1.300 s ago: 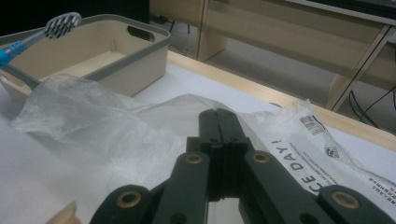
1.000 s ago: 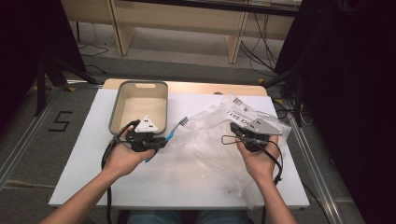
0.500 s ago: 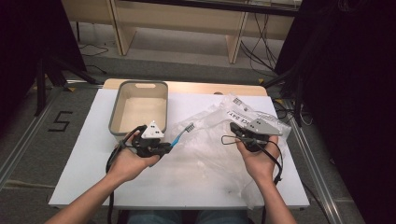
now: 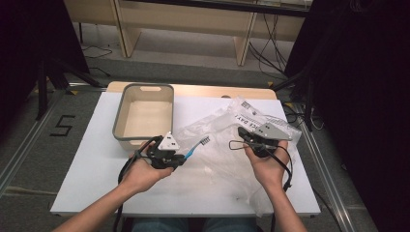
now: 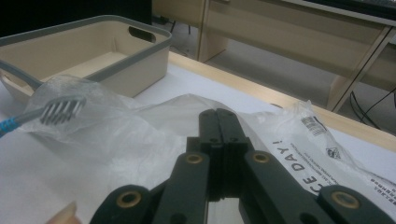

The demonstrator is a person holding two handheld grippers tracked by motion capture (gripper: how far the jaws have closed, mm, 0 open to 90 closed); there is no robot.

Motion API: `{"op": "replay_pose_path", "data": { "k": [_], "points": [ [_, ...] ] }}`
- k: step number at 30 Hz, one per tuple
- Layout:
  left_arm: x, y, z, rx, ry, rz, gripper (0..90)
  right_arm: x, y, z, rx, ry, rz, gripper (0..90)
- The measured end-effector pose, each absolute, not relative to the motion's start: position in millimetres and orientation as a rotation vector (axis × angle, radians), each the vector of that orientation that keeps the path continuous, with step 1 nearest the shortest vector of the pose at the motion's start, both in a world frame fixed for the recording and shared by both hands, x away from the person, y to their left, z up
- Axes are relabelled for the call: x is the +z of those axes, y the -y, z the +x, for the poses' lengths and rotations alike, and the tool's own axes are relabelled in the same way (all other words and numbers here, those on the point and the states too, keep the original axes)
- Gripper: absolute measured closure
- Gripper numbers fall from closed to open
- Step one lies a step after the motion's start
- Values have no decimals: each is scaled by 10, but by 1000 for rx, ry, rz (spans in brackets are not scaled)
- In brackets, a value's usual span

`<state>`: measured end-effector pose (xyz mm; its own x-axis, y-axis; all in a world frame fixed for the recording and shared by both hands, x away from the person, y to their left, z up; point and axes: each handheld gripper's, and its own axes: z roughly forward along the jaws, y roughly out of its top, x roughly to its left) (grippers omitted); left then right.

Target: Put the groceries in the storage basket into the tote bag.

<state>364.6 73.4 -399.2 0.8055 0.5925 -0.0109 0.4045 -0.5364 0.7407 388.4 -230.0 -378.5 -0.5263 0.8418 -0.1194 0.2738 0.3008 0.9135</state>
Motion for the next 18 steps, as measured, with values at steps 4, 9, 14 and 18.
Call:
{"op": "replay_pose_path", "data": {
  "k": [4, 9, 14, 18],
  "points": [
    [-4037, -664, 3631, 306, -722, 2223, 825, -3785, 2300, 3883, 1208, -1965, 990, 900],
    [-4072, -599, 3640, 298, -720, 2241, 825, -3784, 2295, 3881, 1208, -1968, 985, 900],
    [-4096, -532, 3659, 293, -726, 2246, 825, -3779, 2290, 3878, 1212, -1967, 983, 900],
    [-4115, -432, 3692, 287, -728, 2261, 825, -3776, 2284, 3875, 1211, -1968, 981, 900]
  ]
}}
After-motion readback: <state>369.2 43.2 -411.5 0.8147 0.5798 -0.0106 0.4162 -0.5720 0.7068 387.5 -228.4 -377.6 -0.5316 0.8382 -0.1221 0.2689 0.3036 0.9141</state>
